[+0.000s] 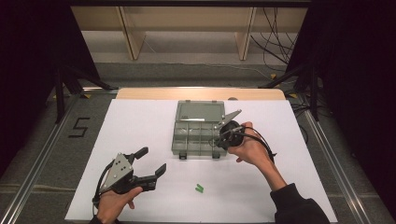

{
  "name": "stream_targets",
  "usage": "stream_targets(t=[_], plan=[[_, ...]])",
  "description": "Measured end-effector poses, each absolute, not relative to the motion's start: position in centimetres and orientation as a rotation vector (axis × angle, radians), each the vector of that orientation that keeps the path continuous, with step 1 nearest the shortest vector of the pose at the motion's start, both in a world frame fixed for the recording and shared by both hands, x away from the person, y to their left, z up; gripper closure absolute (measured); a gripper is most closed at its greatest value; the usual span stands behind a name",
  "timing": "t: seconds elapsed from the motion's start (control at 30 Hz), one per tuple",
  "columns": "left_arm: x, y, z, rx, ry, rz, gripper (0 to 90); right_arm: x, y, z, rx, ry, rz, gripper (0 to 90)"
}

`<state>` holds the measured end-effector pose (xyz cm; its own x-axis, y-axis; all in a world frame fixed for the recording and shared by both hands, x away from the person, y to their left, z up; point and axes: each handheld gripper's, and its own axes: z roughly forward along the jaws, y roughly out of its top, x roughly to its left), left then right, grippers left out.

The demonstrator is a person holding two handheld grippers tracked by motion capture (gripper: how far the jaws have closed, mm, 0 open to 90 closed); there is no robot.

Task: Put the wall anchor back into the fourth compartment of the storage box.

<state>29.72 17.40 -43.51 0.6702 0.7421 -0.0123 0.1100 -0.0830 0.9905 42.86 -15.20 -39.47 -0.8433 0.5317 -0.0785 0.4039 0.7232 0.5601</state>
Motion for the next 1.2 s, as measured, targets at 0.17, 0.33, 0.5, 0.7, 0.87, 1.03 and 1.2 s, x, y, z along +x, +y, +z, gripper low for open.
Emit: stream_targets(t=[0.17, 0.33, 0.5, 0.7, 0.87, 1.03, 1.2], plan=[[29.7, 17.4, -43.5, 1.592, 0.719, 0.609, 16.1, 43.9, -15.4, -39.6, 0.75, 2.679, 0.789, 84.2], [29.7, 17.4, -43.5, 1.592, 0.718, 0.609, 16.1, 44.7, -15.5, -39.5, 0.77, 2.661, 0.791, 84.2], [29.7, 17.4, -43.5, 1.591, 0.716, 0.61, 16.1, 45.7, -15.5, -39.3, 0.797, 2.645, 0.785, 84.2], [29.7, 17.4, -43.5, 1.591, 0.716, 0.609, 16.1, 46.8, -15.5, -39.3, 0.83, 2.634, 0.761, 84.2], [29.7, 17.4, -43.5, 1.594, 0.722, 0.606, 16.1, 47.8, -15.7, -39.8, 0.859, 2.621, 0.738, 84.2], [29.7, 17.4, -43.5, 1.595, 0.727, 0.607, 16.1, 48.6, -15.6, -40.2, 0.881, 2.611, 0.718, 84.2], [29.7, 17.4, -43.5, 1.591, 0.716, 0.609, 16.1, 49.5, -15.6, -40.7, 0.879, 2.612, 0.681, 84.2]])
